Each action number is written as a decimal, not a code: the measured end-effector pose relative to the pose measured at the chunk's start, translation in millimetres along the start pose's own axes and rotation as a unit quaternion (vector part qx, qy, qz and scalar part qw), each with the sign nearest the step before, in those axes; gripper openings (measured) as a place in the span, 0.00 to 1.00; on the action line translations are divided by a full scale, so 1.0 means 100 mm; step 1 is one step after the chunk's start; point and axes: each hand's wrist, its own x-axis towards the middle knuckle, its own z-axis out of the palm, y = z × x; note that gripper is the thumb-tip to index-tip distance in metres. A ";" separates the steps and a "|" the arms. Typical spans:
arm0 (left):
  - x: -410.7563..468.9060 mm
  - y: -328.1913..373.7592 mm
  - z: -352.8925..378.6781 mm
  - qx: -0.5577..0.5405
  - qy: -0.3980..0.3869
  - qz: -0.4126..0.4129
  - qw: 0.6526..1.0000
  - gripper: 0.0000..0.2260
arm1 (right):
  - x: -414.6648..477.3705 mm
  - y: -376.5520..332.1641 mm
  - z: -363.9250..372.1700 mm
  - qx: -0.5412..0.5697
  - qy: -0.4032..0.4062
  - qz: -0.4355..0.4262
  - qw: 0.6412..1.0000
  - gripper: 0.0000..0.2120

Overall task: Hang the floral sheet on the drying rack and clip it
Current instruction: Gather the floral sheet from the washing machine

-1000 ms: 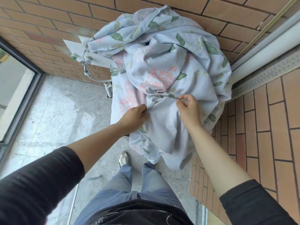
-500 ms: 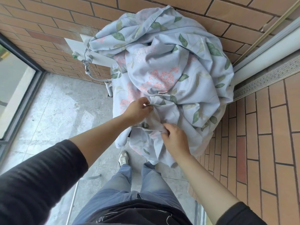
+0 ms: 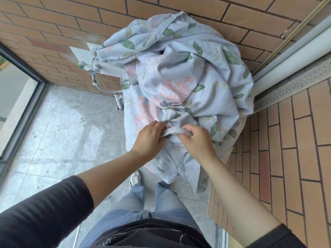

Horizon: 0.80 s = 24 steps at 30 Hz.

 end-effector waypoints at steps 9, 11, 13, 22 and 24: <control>-0.01 -0.30 -0.33 0.030 0.017 -0.071 0.997 0.06 | 0.02 0.21 -0.51 0.067 0.124 0.060 0.988 0.19; -0.02 -0.33 -0.40 0.027 0.024 -0.112 0.993 0.05 | 0.02 0.27 -0.57 0.066 0.139 0.077 0.985 0.20; -0.02 -0.31 -0.46 0.000 0.045 -0.132 0.990 0.07 | 0.01 0.27 -0.59 0.050 0.138 0.088 0.985 0.21; -0.01 0.19 -0.89 -0.090 0.051 -0.108 0.989 0.20 | -0.25 -0.12 -0.79 0.059 0.188 0.064 0.978 0.22; -0.12 0.34 -0.98 -0.101 0.069 -0.094 0.988 0.21 | -0.37 -0.22 -0.86 0.061 0.169 0.043 0.983 0.24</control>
